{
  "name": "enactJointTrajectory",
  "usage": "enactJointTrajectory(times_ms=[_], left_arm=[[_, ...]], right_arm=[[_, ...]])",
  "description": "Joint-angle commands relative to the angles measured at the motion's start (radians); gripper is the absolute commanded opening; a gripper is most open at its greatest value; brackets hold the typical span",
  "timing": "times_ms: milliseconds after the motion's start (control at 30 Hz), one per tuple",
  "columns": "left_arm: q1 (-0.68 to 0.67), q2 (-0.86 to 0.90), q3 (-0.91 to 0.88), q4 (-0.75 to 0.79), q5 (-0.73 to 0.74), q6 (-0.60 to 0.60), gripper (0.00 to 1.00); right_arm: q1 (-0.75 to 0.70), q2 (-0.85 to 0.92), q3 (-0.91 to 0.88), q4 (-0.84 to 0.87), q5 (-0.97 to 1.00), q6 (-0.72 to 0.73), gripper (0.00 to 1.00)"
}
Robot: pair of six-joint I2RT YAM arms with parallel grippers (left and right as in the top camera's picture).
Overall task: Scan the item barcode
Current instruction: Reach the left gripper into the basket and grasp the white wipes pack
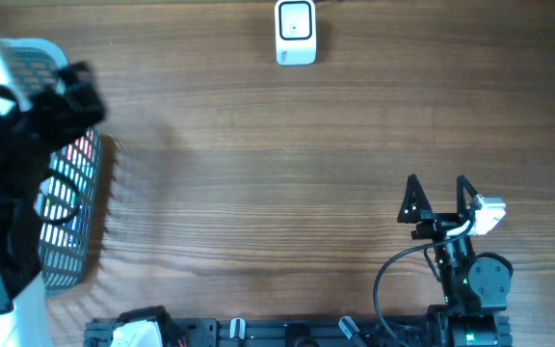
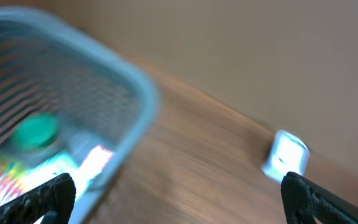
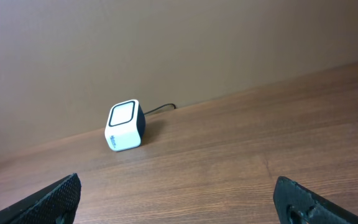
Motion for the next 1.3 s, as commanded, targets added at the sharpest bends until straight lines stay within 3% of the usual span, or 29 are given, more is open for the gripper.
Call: enactJointTrajectory(times_ms=[0,100,200,333,433,567,733,967,1267], left_arm=[[0.174,0.037,0.017,-0.045,-0.148,-0.230,1.00],[0.340,0.106,0.016,-0.109,-0.130,-0.290,1.00],[0.436,0.193,0.016,-0.146,-0.048,-0.276,1.00],[0.448,0.322,0.014,-0.217,-0.075,-0.296,1.00],[0.457,0.430,0.013,-0.290,-0.144,-0.452,1.00],[0.462,0.554,-0.025,-0.356,-0.162,-0.525,1.00],[0.470,0.572,-0.206,-0.247,-0.209,-0.568,1.00],[0.510,0.572,-0.381,-0.089,-0.223,-0.485,1.00],[0.533,0.572,-0.551,0.178,-0.238,-0.483,1.00]], right_arm=[[0.004,-0.004,-0.001,0.002,0.016,0.007,1.00],[0.004,-0.004,-0.001,0.002,0.016,0.007,1.00],[0.004,-0.004,-0.001,0.002,0.016,0.007,1.00],[0.004,-0.004,-0.001,0.002,0.016,0.007,1.00],[0.004,-0.004,-0.001,0.002,0.016,0.007,1.00],[0.004,-0.004,-0.001,0.002,0.016,0.007,1.00],[0.004,-0.004,-0.001,0.002,0.016,0.007,1.00],[0.004,-0.004,-0.001,0.002,0.016,0.007,1.00],[0.004,-0.004,-0.001,0.002,0.016,0.007,1.00]])
